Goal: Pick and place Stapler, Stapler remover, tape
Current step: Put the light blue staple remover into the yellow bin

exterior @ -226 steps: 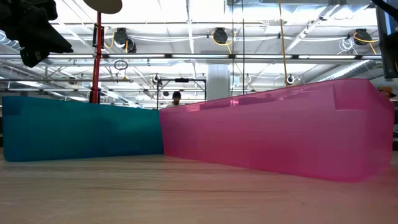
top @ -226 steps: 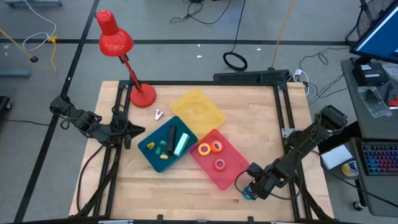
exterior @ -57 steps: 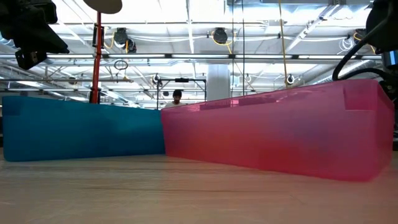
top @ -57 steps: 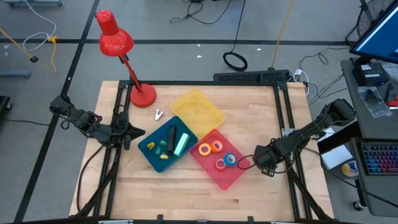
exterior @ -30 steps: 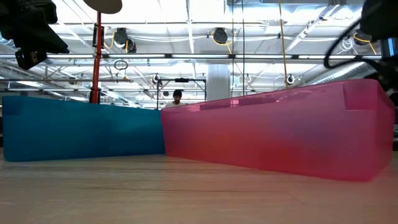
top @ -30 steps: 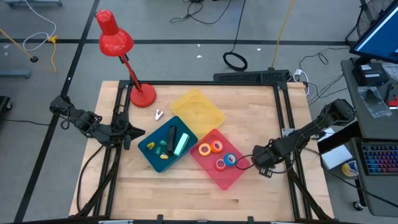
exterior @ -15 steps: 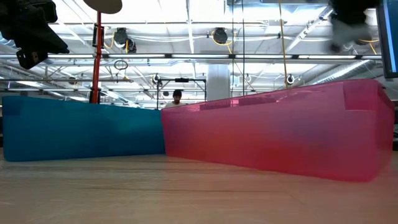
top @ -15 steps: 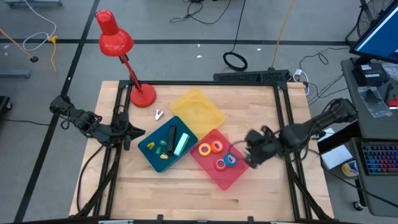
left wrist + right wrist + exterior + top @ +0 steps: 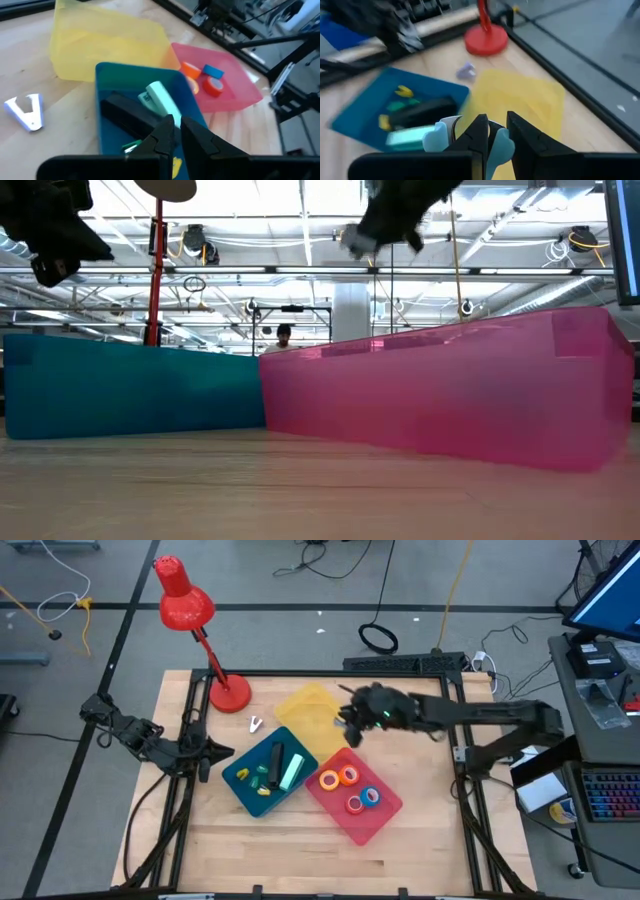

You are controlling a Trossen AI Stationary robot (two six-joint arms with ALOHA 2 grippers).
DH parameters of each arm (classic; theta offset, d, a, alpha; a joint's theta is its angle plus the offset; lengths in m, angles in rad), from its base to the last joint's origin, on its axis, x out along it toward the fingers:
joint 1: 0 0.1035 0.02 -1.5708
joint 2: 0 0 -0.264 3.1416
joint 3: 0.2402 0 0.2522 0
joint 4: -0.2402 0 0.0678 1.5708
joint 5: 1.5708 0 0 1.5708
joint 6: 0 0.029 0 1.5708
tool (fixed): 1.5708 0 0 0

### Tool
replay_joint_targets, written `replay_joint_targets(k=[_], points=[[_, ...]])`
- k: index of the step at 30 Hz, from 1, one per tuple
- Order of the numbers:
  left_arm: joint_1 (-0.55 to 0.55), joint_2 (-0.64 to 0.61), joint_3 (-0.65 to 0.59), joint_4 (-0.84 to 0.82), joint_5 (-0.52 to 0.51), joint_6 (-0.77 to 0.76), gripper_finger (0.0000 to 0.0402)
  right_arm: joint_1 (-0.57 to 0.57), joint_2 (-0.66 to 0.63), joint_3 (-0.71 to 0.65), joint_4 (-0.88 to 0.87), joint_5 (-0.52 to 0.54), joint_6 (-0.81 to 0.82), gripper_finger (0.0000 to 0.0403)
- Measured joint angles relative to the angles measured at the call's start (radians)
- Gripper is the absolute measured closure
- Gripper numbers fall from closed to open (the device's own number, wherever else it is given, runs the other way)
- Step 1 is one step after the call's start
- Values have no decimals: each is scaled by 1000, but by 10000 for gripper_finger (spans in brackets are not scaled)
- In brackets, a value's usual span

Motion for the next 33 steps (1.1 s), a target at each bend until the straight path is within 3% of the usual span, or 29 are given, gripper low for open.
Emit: replay_joint_targets(k=[8, 13, 16, 22, 29, 33], points=[[0, 0, 0, 130, -31, 9, 369, -217, 206, 1, 109, -262, -32, 363], [0, 0, 0, 197, -82, 13, 369, -282, 316, 30, 92, -350, 3, 352], [0, 5, 0, 218, -162, 11, 369, -296, 372, 61, 101, -416, 4, 353], [6, 54, 0, 222, -310, 2, 369, -295, 452, 94, 103, -448, 16, 354], [85, 178, 0, 232, -327, -103, 369, -296, 508, 93, 91, -472, 16, 352], [155, 258, 0, 260, -280, -146, 369, -302, 533, 93, 91, -472, 17, 345]])
